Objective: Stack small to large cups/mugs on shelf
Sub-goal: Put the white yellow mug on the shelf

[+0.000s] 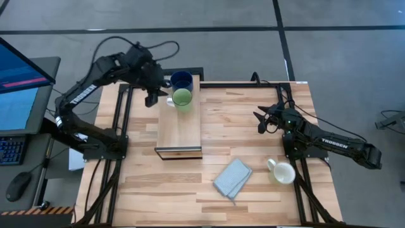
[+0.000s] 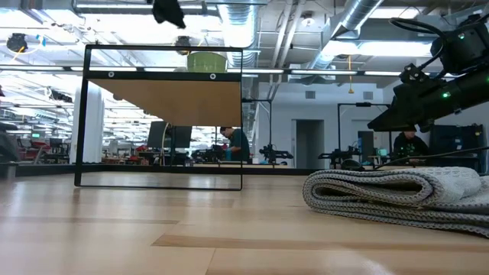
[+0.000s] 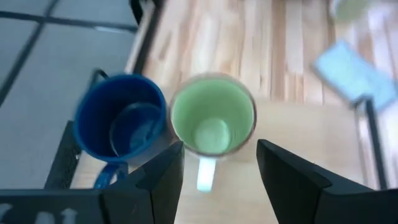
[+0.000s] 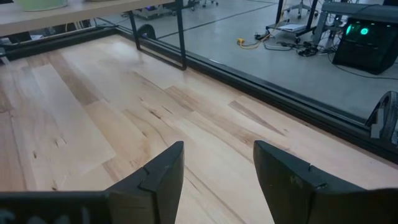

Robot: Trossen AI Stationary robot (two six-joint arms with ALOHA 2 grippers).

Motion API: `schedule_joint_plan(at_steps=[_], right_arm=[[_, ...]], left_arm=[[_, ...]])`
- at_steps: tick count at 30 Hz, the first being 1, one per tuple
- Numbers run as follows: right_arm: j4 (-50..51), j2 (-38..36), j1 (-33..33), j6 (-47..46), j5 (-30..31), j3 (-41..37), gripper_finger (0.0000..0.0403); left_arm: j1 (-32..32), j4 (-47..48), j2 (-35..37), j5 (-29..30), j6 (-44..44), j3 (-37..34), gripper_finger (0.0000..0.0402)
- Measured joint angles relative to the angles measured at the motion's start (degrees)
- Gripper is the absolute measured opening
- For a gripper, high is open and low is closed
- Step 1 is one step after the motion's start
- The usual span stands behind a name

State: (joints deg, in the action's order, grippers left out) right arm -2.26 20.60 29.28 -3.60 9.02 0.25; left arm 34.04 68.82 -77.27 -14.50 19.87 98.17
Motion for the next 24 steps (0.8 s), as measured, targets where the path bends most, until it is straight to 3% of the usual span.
schedule_joint_plan(at_steps=[4,12,18,24], right_arm=[[0.0,0.0,0.0,0.0,0.0,0.0,0.0216],[0.0,0.0,0.0,-0.8,-0.2,0.0,0.0216],[0.1,0.0,0.0,-0.9,-1.8,0.0,0.0216],[0.1,0.0,0.0,-1.1,-3.5,0.0,0.0216]], left_arm=[[-0.4,-3.7,3.5,0.0,-6.3,0.4,0.0194],[-4.8,-10.6,16.2,-0.2,-9.2,-1.3,0.0194],[-10.5,-23.8,31.7,0.8,-14.5,-17.7,0.0195],[-12.0,-33.2,46.7,4.3,-18.1,-36.7,0.0195]])
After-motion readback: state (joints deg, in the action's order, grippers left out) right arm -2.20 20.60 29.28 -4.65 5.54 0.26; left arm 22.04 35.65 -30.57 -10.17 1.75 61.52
